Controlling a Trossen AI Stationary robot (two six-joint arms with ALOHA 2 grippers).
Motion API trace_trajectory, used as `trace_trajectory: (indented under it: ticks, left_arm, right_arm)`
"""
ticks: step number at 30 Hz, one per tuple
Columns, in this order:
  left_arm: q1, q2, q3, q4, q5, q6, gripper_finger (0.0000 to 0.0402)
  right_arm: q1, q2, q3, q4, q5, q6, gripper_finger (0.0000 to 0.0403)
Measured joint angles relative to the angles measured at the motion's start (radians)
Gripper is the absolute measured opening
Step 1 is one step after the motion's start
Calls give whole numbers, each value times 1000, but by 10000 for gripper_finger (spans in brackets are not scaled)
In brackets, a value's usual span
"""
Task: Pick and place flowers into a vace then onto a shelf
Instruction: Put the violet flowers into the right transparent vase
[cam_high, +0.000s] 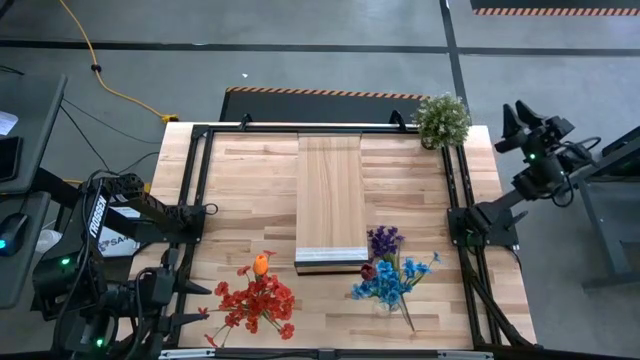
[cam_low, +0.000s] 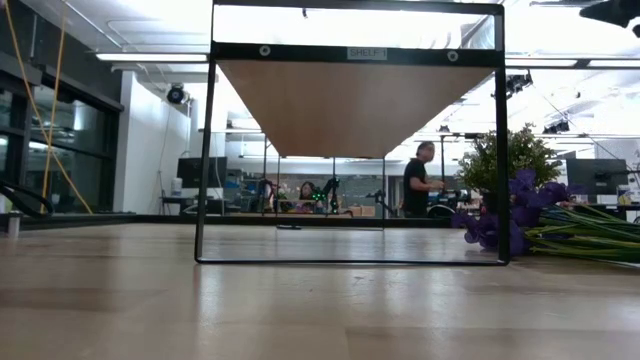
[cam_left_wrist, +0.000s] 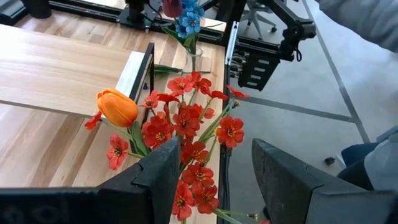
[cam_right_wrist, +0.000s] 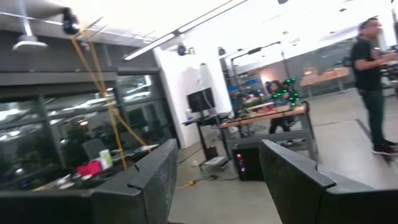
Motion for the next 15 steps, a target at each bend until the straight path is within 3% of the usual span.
trace_trajectory:
  ticks: [15]
  left_arm:
    - [0, 0, 0, -16, -54, -4, 232]
  right_arm:
    - [-109, -12, 0, 4, 37, -27, 216]
